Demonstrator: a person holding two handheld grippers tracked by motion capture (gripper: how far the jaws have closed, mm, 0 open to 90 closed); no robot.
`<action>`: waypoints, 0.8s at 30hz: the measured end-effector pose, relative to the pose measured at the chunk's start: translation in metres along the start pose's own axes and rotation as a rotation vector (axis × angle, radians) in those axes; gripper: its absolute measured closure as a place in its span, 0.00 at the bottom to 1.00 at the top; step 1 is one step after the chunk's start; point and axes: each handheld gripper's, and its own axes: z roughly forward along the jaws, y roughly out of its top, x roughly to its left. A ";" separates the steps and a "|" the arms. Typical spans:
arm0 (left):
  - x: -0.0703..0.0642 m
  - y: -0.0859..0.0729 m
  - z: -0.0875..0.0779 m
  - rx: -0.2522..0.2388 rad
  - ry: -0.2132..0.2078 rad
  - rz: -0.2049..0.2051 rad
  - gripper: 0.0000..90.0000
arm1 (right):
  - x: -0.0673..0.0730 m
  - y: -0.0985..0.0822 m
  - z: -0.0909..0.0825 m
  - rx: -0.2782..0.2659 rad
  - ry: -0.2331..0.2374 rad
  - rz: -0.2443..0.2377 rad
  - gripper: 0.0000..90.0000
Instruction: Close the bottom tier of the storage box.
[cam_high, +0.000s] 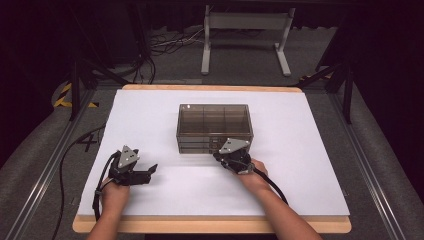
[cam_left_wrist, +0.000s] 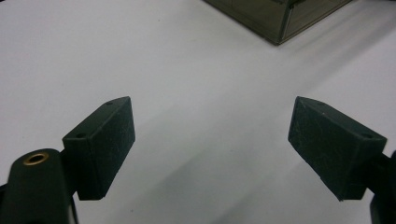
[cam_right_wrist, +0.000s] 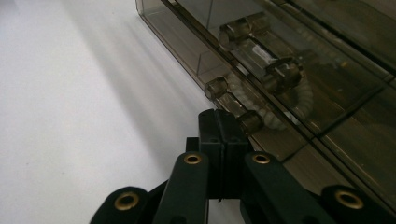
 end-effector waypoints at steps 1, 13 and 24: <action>0.000 0.000 0.000 0.000 0.000 -0.001 0.17 | 0.000 0.000 0.000 0.000 -0.003 -0.005 1.00; 0.000 0.000 0.000 0.000 0.000 0.000 0.17 | -0.001 0.003 0.002 -0.027 0.010 0.015 1.00; 0.000 0.001 0.000 -0.003 0.002 0.005 0.17 | 0.001 0.004 0.001 -0.019 0.011 0.029 1.00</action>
